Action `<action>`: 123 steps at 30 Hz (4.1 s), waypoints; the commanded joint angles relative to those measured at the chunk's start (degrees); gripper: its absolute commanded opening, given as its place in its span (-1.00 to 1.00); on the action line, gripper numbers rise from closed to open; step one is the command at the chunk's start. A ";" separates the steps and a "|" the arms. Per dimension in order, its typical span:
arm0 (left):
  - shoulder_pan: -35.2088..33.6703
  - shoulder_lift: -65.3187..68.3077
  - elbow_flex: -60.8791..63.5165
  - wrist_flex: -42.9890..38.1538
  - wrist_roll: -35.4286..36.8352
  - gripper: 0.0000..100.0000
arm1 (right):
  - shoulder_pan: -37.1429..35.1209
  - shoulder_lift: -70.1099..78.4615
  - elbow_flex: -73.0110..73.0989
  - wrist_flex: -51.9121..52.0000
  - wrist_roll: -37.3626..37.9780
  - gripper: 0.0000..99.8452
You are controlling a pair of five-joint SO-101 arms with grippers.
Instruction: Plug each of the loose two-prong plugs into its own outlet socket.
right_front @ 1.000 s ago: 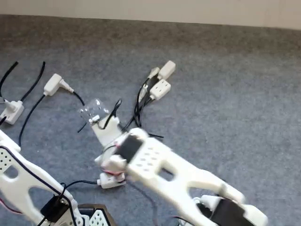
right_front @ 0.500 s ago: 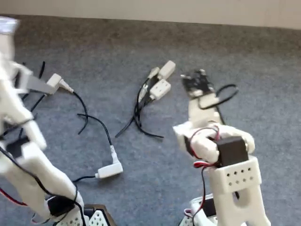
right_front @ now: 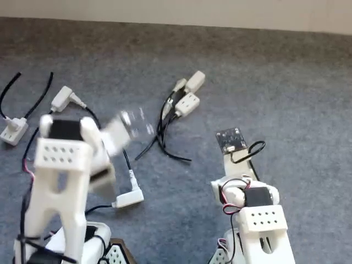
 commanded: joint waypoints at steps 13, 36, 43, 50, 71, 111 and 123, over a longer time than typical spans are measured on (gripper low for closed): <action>4.53 -6.73 27.47 -27.16 4.48 -0.41 | 0.31 -2.15 6.11 -7.69 0.26 -0.66; 5.23 -6.73 23.25 -33.23 8.18 -0.99 | 0.31 -2.15 6.20 -7.78 0.26 -0.66; -19.38 2.59 -0.22 -33.67 3.60 -0.99 | 0.31 -2.15 6.29 -7.78 0.26 -0.66; -30.90 33.71 -31.87 -31.91 3.69 -0.99 | 0.31 -2.15 6.29 -7.78 0.26 -0.66; -23.34 76.26 -92.35 -0.18 8.18 -0.59 | 0.22 -2.15 6.29 -7.78 0.26 -0.66; 16.22 84.26 -93.85 -25.85 25.49 -0.42 | -4.26 -2.15 7.96 -7.43 0.35 -0.66; 20.97 85.93 -93.85 -26.90 25.32 -0.42 | -4.53 -2.15 8.31 -7.78 0.35 -0.66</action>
